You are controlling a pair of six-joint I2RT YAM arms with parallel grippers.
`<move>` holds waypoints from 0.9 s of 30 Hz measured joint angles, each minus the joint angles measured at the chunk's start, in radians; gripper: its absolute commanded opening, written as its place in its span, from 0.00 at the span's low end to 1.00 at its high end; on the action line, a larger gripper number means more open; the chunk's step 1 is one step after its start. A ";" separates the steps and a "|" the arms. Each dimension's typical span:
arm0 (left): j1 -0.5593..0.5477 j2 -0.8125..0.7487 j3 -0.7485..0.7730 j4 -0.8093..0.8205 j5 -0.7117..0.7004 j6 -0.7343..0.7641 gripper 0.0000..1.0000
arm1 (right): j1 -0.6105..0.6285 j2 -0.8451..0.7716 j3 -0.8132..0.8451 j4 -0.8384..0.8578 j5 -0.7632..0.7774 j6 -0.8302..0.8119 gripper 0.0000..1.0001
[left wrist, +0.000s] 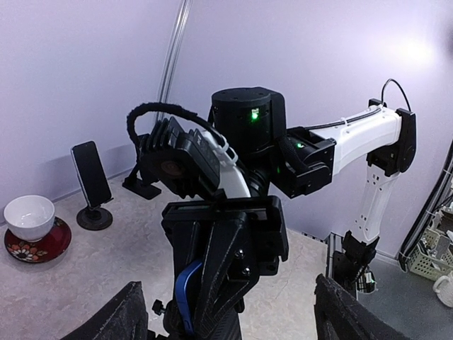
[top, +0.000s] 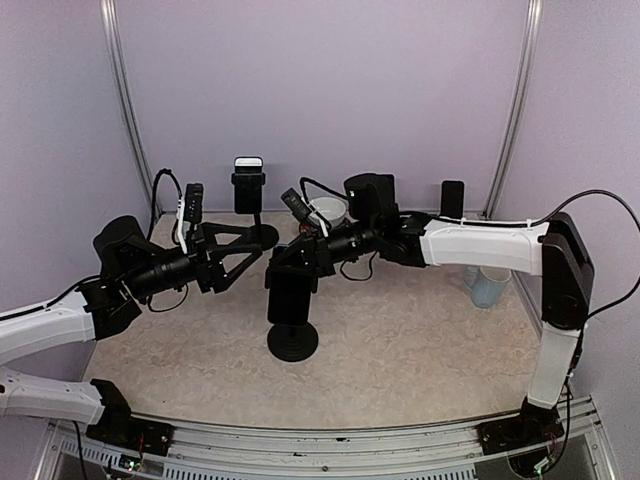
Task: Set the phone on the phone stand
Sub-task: Install the phone on the phone stand, then place the phone stand with the phone at the center of the board.
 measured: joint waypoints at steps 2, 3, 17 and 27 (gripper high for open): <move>0.002 0.000 0.000 0.002 0.000 0.000 0.79 | 0.008 0.006 -0.004 0.022 0.000 0.008 0.00; 0.002 0.000 0.000 0.003 0.000 0.000 0.79 | 0.013 0.010 -0.005 0.034 0.000 0.012 0.00; 0.006 -0.002 0.000 0.006 0.000 -0.001 0.79 | 0.024 0.022 0.001 0.063 0.010 0.032 0.10; 0.010 -0.002 -0.005 0.007 0.000 -0.001 0.79 | 0.029 0.028 0.043 -0.029 0.018 -0.004 0.19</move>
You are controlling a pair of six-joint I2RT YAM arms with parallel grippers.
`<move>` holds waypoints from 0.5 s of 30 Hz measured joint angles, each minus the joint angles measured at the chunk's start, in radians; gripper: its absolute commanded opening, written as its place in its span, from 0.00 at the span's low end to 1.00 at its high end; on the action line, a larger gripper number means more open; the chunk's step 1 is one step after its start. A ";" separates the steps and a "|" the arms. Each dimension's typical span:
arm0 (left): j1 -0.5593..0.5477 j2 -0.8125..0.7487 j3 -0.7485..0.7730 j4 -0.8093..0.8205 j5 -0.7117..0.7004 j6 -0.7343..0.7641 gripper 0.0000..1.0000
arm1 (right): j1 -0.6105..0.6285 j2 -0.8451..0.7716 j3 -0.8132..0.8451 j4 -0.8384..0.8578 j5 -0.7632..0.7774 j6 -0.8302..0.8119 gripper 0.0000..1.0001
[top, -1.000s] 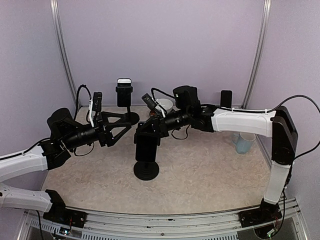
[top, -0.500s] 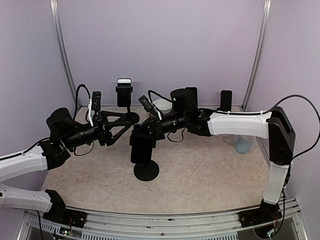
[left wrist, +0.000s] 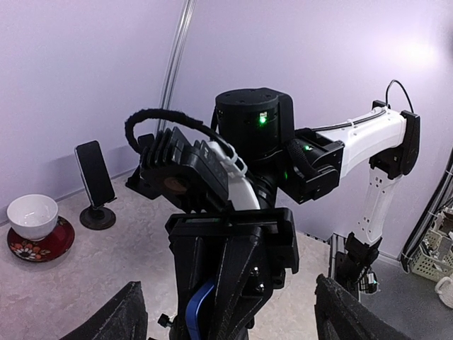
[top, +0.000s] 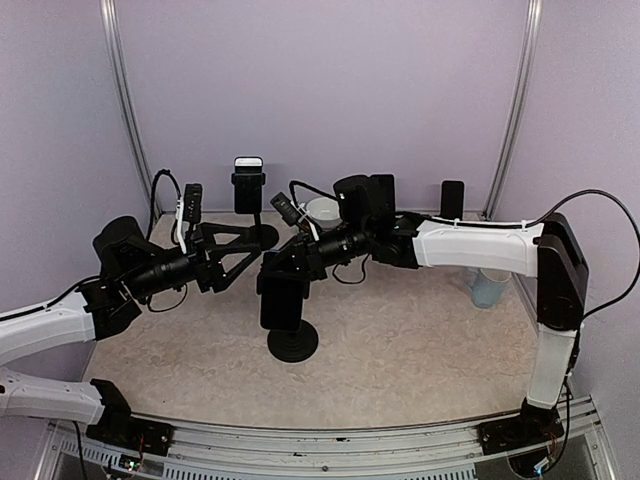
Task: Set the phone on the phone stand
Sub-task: Place the phone stand with the phone at the center of the board.
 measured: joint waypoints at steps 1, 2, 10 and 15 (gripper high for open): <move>0.000 0.000 -0.002 0.000 0.000 0.000 0.79 | 0.000 0.000 0.002 -0.003 0.000 -0.001 0.21; 0.000 0.000 -0.003 0.000 0.000 0.000 0.79 | 0.000 0.000 0.002 -0.006 0.000 -0.002 0.23; 0.000 0.000 -0.007 0.003 0.000 -0.003 0.79 | 0.000 0.000 0.006 -0.051 0.001 -0.012 0.36; 0.000 0.000 -0.008 0.007 0.000 -0.005 0.80 | 0.000 0.000 0.007 -0.077 0.003 -0.014 0.44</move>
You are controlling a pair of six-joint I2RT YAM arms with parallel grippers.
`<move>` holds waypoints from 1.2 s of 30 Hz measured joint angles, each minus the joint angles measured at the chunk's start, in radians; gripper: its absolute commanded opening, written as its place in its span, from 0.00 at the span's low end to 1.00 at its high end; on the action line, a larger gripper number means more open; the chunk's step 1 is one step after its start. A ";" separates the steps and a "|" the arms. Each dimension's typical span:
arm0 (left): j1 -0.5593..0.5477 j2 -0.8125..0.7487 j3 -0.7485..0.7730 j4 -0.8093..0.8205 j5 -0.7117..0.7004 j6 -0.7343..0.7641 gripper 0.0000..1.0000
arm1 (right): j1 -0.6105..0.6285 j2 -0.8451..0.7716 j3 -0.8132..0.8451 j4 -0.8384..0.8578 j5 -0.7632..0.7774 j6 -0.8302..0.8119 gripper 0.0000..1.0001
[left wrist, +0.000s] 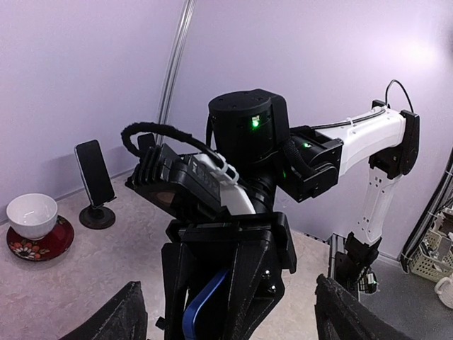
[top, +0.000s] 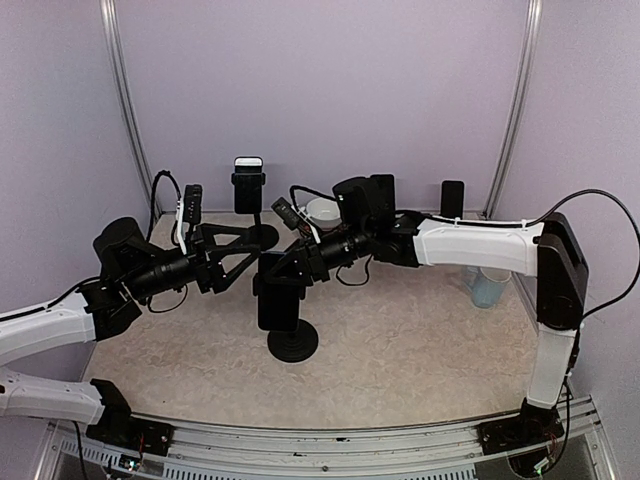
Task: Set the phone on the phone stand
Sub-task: Place the phone stand with the phone at the center of the board, then pick up the phone stand with the phone from the center of the board.
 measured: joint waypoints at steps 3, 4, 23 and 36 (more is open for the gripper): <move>0.000 0.000 -0.001 0.002 0.000 -0.002 0.80 | 0.000 0.000 0.000 -0.004 0.000 -0.003 0.48; 0.000 0.000 -0.002 0.005 0.000 -0.003 0.80 | 0.000 0.000 0.000 -0.006 0.000 -0.004 0.50; -0.010 0.000 -0.003 -0.007 -0.080 -0.016 0.88 | -0.024 -0.089 -0.016 -0.044 0.051 -0.013 1.00; -0.119 0.000 0.049 -0.146 -0.311 0.026 0.99 | -0.096 -0.267 -0.208 -0.030 0.147 -0.001 1.00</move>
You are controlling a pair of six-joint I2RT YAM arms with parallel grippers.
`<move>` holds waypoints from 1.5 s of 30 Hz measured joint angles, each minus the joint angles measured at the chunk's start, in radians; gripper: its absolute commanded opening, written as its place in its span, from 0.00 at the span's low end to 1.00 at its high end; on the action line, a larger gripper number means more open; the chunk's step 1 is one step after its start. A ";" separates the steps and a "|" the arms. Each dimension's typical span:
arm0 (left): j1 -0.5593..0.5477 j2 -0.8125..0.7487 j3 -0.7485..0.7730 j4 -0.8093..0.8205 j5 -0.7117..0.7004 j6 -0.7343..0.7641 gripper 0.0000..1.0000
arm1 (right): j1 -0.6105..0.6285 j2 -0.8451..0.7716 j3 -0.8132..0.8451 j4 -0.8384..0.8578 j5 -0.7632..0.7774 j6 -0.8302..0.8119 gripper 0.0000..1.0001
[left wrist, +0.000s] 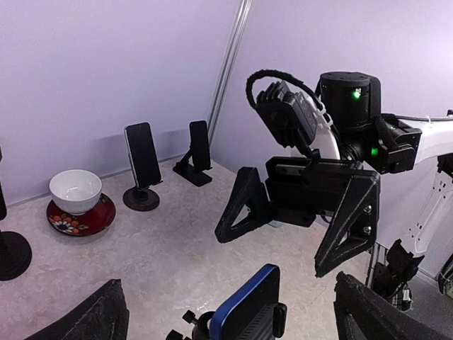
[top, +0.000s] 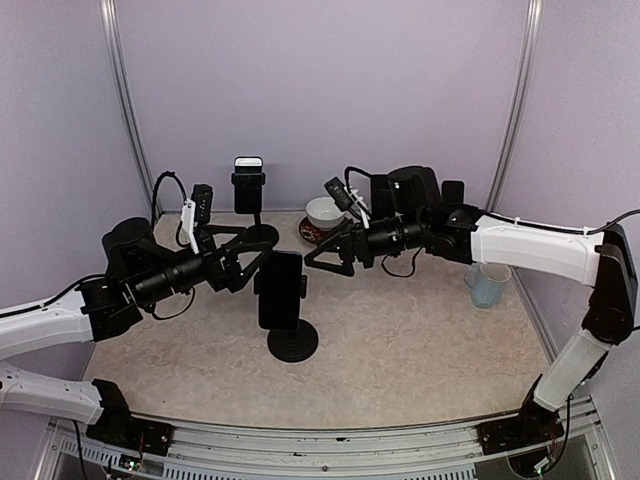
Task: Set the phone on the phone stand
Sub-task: Pick up the phone stand with the phone from the center of the board.
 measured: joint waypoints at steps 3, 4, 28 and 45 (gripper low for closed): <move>-0.034 0.004 0.021 -0.029 -0.060 0.010 0.99 | -0.039 -0.049 -0.067 0.018 0.022 0.021 1.00; -0.044 0.006 0.028 -0.039 -0.080 0.012 0.99 | -0.051 -0.063 -0.085 0.024 0.031 0.027 1.00; -0.248 0.191 0.237 -0.304 -0.552 0.036 0.99 | -0.171 -0.172 -0.320 0.130 0.107 0.116 1.00; -0.338 0.323 0.411 -0.489 -0.734 -0.056 0.99 | -0.180 -0.172 -0.326 0.137 0.101 0.120 1.00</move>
